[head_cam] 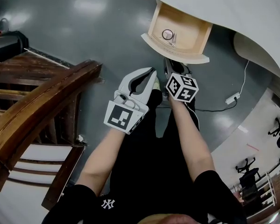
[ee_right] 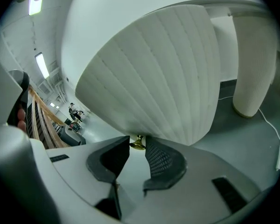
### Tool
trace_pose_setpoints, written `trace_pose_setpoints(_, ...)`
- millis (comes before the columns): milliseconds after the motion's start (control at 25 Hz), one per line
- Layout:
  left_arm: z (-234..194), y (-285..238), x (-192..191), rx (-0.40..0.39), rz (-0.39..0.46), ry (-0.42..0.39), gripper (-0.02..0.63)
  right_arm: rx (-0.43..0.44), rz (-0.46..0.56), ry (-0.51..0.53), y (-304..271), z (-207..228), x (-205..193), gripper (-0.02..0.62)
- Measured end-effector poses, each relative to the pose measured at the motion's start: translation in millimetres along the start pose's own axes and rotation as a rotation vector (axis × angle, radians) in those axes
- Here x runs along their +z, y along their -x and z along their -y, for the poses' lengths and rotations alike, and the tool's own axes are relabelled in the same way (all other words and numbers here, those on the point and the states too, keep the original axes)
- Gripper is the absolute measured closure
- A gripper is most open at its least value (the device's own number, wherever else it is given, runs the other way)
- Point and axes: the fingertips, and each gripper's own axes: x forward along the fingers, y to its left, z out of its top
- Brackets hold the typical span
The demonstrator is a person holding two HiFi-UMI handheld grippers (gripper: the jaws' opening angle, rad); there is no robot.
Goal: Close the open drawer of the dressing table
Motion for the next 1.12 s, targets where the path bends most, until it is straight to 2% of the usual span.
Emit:
trace_pose_setpoints(640, -30, -74, 18, 0.010, 0.071, -0.026, 0.596, 0.026, 0.120, 0.067, -41, 17, 86, 0.480)
trace_pose_setpoints(1120, -49, -106, 20, 0.025, 0.105, -0.024, 0.596, 0.039, 0.172, 0.098, -59, 25, 118, 0.480)
